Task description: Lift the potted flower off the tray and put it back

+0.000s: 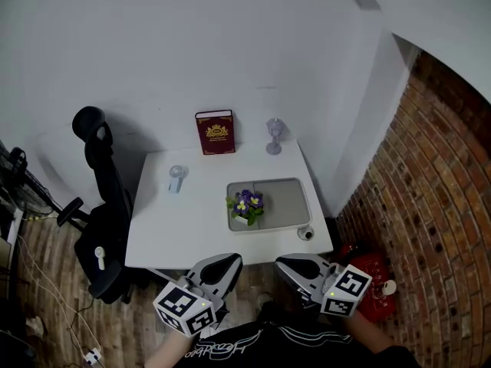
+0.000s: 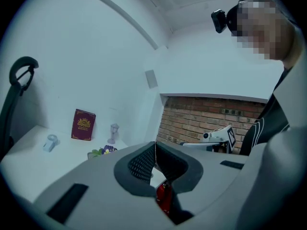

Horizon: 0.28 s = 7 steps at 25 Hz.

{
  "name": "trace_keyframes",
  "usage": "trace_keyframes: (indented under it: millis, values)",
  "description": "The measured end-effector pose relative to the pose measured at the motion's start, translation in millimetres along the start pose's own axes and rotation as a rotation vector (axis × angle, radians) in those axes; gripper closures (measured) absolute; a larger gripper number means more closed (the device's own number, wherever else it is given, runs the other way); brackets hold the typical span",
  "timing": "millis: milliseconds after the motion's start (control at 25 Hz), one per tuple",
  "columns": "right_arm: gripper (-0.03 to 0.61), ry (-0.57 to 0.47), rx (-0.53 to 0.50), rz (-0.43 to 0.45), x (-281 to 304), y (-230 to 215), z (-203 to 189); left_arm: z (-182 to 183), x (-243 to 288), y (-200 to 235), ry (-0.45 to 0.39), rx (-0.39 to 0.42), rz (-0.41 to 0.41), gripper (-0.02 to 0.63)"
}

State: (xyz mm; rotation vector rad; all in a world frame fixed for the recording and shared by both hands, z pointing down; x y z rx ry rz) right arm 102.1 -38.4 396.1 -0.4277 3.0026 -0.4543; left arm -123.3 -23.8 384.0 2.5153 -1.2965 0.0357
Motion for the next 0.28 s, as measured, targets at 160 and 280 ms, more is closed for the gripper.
trace_keyframes:
  millis: [160,280]
  values:
    - [0.577,-0.019,0.012,-0.012,-2.5,2.2,-2.8,-1.4,-3.8,2.2,-0.003,-0.004,0.006,0.578]
    - [0.577,-0.021,0.022,-0.033,-4.5,3.6,-5.7,-1.5,-5.3,4.2,-0.008,-0.012,0.000,0.578]
Point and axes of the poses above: the fingertips, and each gripper's own axes: x forward along the fingers, y to its left, z out of its top, the point moved 9 cm from there along -x, backward along the fingers, and after that the axes turned 10 degrees about z, right-handed, at the moved point
